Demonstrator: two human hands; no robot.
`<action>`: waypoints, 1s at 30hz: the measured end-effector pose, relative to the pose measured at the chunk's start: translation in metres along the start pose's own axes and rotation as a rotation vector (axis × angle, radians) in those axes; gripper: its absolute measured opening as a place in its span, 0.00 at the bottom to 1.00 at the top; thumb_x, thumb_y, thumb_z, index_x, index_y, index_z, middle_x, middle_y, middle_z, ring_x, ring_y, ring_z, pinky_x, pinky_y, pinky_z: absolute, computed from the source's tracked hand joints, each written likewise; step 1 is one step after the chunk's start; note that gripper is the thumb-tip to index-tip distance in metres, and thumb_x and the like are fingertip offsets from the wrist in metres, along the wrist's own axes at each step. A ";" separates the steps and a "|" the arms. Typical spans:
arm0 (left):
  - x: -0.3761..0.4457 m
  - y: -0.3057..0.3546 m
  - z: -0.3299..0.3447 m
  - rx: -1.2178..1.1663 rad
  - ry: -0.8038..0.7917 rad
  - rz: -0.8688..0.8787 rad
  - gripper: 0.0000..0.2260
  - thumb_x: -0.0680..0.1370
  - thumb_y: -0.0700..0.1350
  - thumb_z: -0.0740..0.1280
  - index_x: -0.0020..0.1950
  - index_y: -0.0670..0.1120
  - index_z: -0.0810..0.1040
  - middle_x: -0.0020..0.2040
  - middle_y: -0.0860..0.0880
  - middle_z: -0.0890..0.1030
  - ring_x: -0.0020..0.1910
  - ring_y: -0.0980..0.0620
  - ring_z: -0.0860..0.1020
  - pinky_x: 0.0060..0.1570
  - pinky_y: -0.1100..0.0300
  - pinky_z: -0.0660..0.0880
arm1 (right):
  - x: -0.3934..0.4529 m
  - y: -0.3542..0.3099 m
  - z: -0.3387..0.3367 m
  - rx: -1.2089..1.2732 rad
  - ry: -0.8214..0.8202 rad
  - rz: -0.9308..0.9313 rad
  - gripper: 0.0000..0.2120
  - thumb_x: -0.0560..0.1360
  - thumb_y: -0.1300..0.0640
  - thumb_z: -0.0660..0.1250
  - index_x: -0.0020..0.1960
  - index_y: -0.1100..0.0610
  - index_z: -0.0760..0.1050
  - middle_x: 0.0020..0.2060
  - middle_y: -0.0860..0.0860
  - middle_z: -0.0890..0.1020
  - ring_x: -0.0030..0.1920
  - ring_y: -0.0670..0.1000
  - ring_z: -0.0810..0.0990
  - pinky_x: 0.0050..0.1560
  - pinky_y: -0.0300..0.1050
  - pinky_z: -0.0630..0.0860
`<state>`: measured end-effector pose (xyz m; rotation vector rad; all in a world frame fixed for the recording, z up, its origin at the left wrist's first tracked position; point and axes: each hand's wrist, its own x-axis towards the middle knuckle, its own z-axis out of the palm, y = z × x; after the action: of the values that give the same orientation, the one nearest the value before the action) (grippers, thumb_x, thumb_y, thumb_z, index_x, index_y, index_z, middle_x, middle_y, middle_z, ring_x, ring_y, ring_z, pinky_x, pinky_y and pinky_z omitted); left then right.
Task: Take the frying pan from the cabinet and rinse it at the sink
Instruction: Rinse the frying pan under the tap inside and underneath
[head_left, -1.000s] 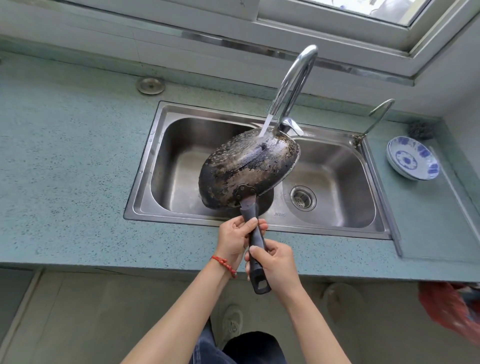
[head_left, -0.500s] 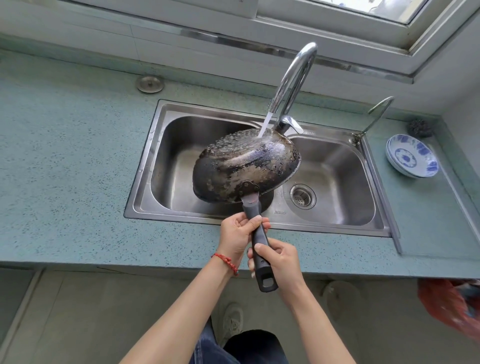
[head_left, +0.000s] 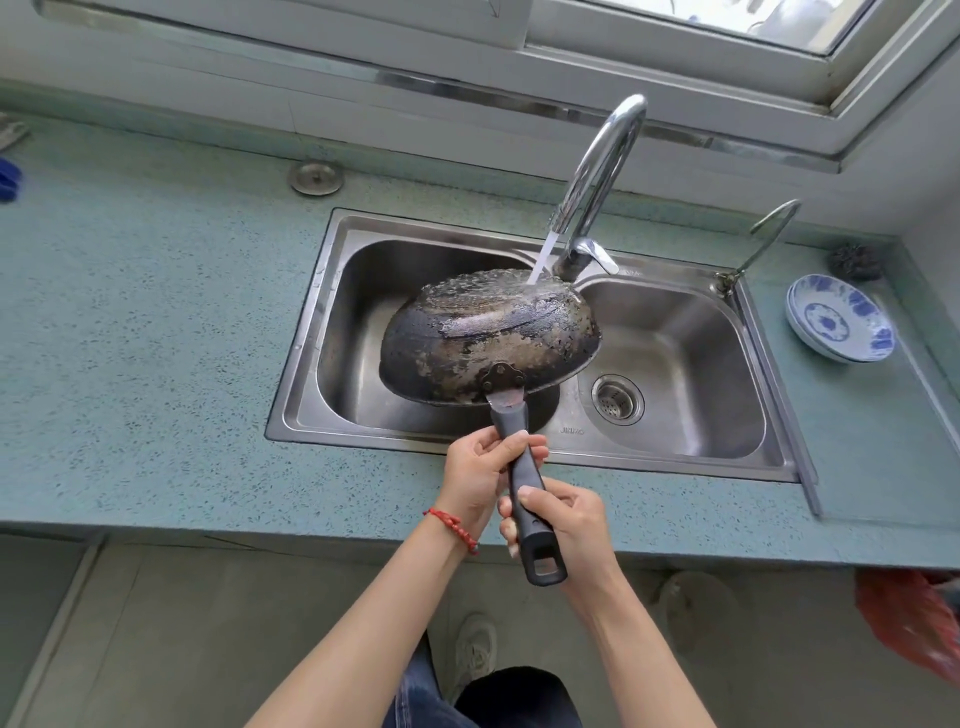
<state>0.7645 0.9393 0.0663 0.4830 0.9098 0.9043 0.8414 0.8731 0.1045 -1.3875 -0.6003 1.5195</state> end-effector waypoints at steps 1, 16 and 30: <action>0.001 0.000 -0.001 -0.018 -0.004 -0.019 0.05 0.75 0.34 0.62 0.41 0.36 0.77 0.31 0.47 0.84 0.32 0.53 0.82 0.35 0.63 0.79 | 0.000 0.001 0.001 -0.033 0.019 -0.007 0.07 0.73 0.70 0.60 0.38 0.67 0.73 0.28 0.58 0.76 0.24 0.52 0.73 0.21 0.41 0.71; 0.000 -0.017 -0.005 -0.169 -0.092 -0.176 0.08 0.77 0.33 0.57 0.44 0.36 0.76 0.32 0.48 0.84 0.32 0.56 0.82 0.35 0.65 0.78 | -0.004 0.022 -0.013 -0.339 0.153 -0.058 0.14 0.72 0.70 0.62 0.30 0.60 0.74 0.22 0.56 0.76 0.21 0.52 0.73 0.25 0.41 0.70; -0.007 -0.011 0.005 -0.146 -0.105 -0.115 0.06 0.75 0.31 0.59 0.43 0.36 0.76 0.32 0.47 0.84 0.33 0.54 0.82 0.36 0.65 0.79 | -0.012 0.011 -0.018 -0.147 0.072 -0.035 0.06 0.69 0.65 0.63 0.35 0.65 0.75 0.29 0.61 0.76 0.23 0.55 0.73 0.22 0.41 0.73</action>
<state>0.7715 0.9273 0.0651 0.3456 0.7621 0.8263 0.8535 0.8537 0.0973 -1.5291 -0.6995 1.4142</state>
